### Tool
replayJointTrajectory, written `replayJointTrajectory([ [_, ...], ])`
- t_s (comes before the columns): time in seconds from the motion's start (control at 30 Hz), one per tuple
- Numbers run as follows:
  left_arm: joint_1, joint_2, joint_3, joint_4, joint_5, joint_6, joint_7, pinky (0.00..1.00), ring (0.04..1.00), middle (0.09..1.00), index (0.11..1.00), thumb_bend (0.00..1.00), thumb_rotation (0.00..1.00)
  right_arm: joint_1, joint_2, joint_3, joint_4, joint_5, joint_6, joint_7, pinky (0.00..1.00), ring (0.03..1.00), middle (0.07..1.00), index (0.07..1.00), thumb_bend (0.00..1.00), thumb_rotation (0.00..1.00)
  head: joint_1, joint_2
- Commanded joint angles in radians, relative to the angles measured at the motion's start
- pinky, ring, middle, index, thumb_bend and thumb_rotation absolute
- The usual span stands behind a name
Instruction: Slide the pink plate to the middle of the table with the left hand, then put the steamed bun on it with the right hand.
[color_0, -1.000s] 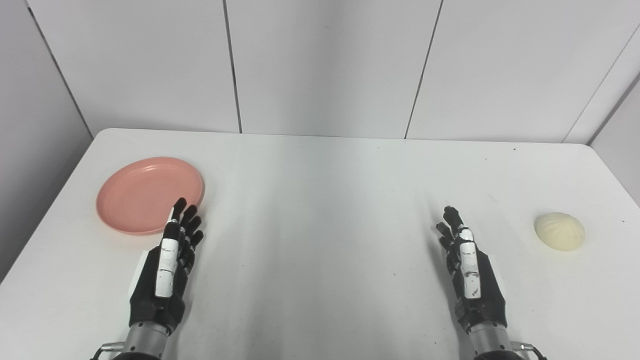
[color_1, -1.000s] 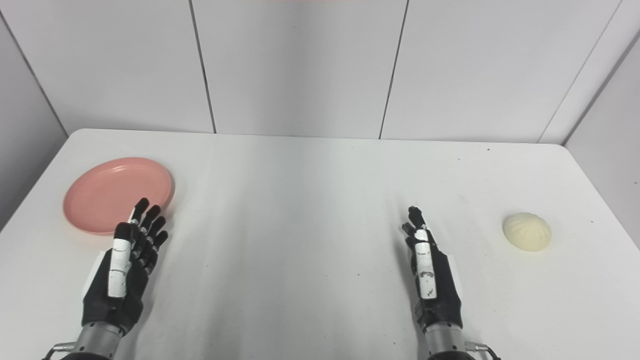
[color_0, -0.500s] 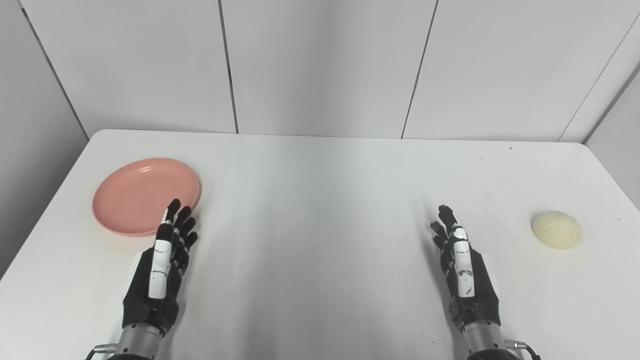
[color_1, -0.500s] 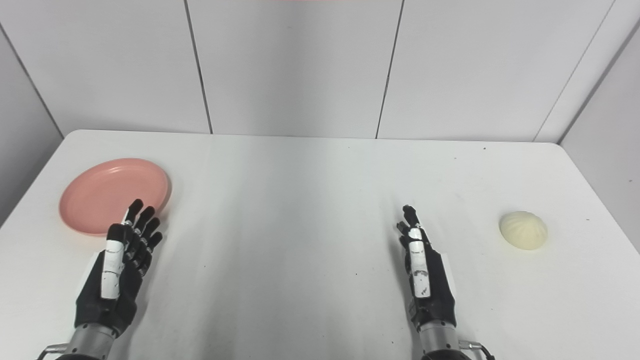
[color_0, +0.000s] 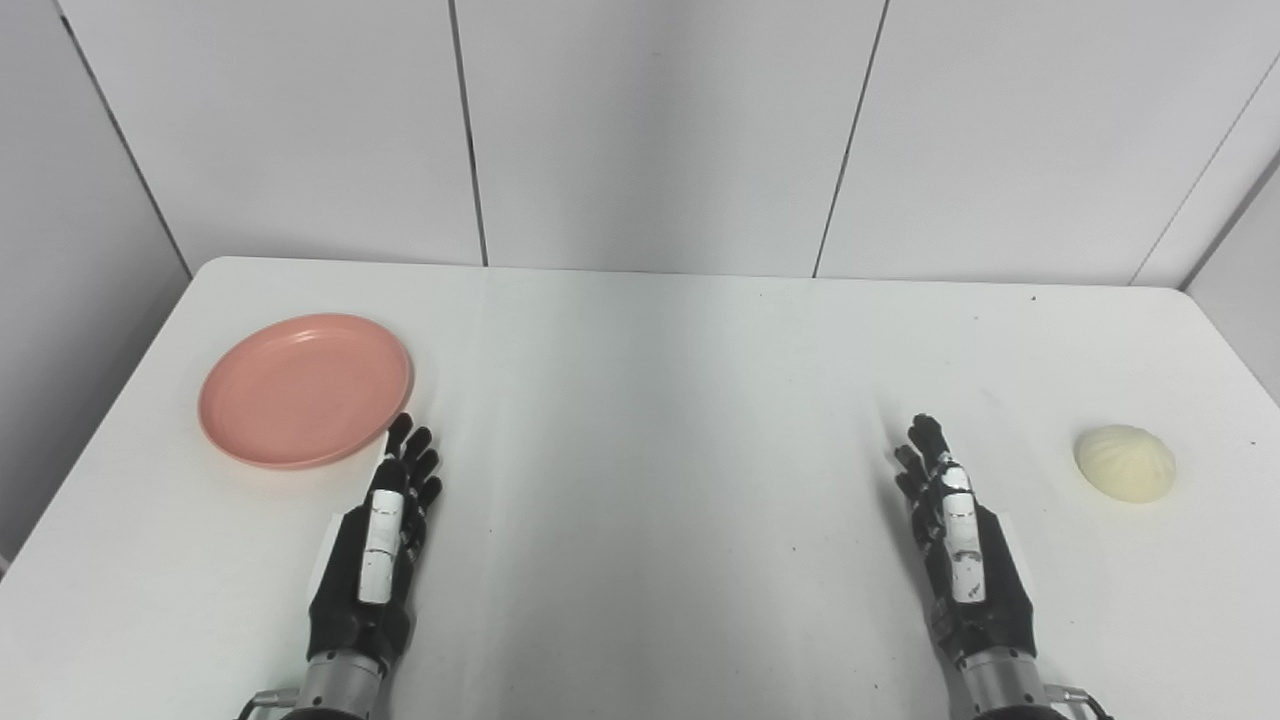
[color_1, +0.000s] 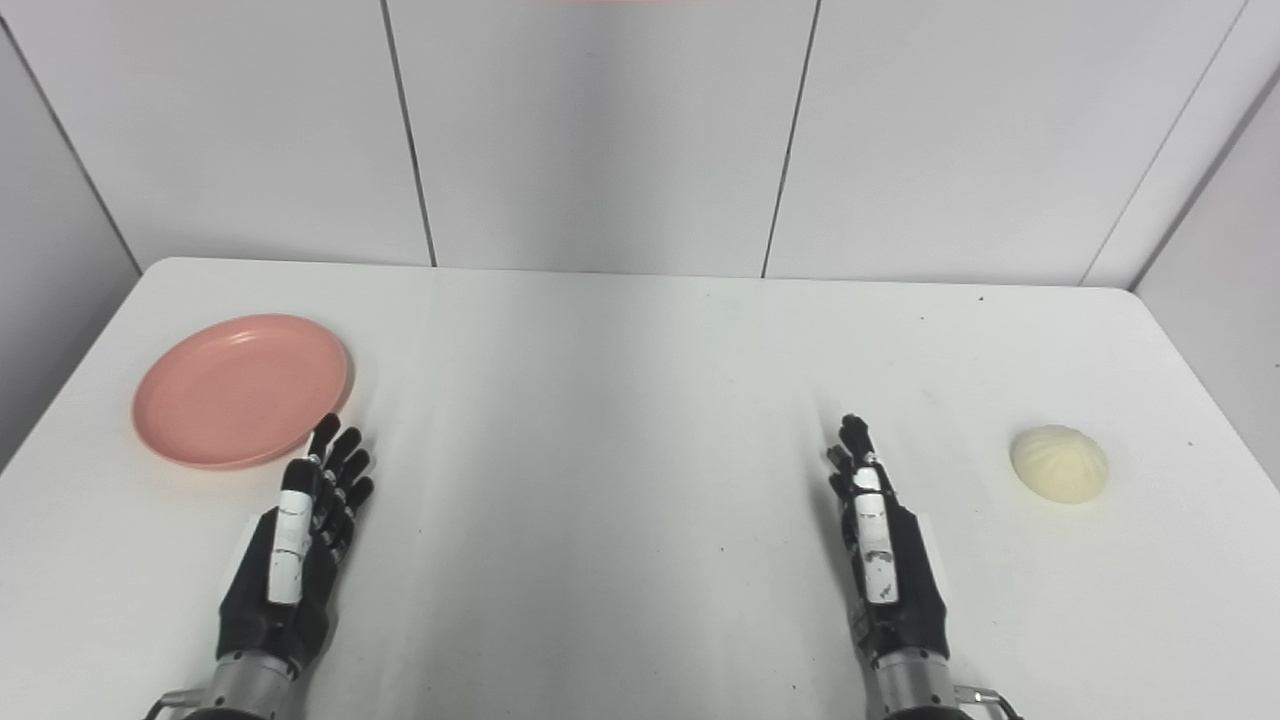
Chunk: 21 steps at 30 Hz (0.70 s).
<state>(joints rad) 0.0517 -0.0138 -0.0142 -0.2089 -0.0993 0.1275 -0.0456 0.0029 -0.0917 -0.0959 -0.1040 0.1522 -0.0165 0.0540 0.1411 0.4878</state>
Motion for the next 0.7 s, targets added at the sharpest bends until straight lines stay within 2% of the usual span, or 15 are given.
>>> replayJointTrajectory([
  [0.0, -0.021, -0.012, -0.007, 0.006, 0.017, -0.042, 0.008, 1.0, 1.0, 1.0, 1.0, 0.84, 0.94, -0.003, -0.011, -0.01, 0.035, 0.016, -0.062, 0.017, 1.0, 0.976, 0.982, 0.968, 0.82, 0.98, 0.016, -0.023],
  [0.17, -0.023, -0.023, -0.011, 0.036, 0.025, -0.061, 0.017, 1.0, 1.0, 1.0, 1.0, 0.84, 0.94, -0.008, -0.01, -0.015, 0.064, 0.032, -0.071, 0.023, 1.0, 0.977, 0.982, 0.975, 0.81, 0.97, 0.033, -0.055],
  [0.3, -0.026, -0.028, -0.013, 0.063, 0.042, -0.085, 0.028, 1.0, 1.0, 1.0, 1.0, 0.81, 0.96, -0.014, -0.009, -0.014, 0.089, 0.031, -0.087, 0.023, 1.0, 0.973, 0.978, 0.979, 0.8, 0.98, 0.034, -0.082],
  [0.47, -0.032, -0.016, -0.017, 0.111, 0.064, -0.161, 0.025, 1.0, 1.0, 1.0, 1.0, 0.84, 0.95, -0.02, -0.005, -0.008, 0.113, 0.015, -0.106, 0.02, 1.0, 0.966, 0.972, 0.975, 0.79, 0.99, 0.032, -0.108],
  [0.57, -0.037, -0.018, -0.004, 0.161, 0.082, -0.314, 0.043, 1.0, 1.0, 1.0, 1.0, 0.77, 0.92, -0.02, 0.003, -0.008, 0.116, 0.018, -0.099, 0.016, 1.0, 0.961, 0.963, 0.965, 0.79, 0.97, 0.026, -0.113],
  [0.67, -0.051, -0.019, 0.013, 0.169, 0.055, -0.374, 0.043, 1.0, 0.994, 0.985, 1.0, 0.75, 0.91, -0.02, 0.006, -0.008, 0.116, 0.015, -0.094, 0.012, 1.0, 0.961, 0.963, 0.964, 0.78, 0.98, 0.022, -0.11],
])
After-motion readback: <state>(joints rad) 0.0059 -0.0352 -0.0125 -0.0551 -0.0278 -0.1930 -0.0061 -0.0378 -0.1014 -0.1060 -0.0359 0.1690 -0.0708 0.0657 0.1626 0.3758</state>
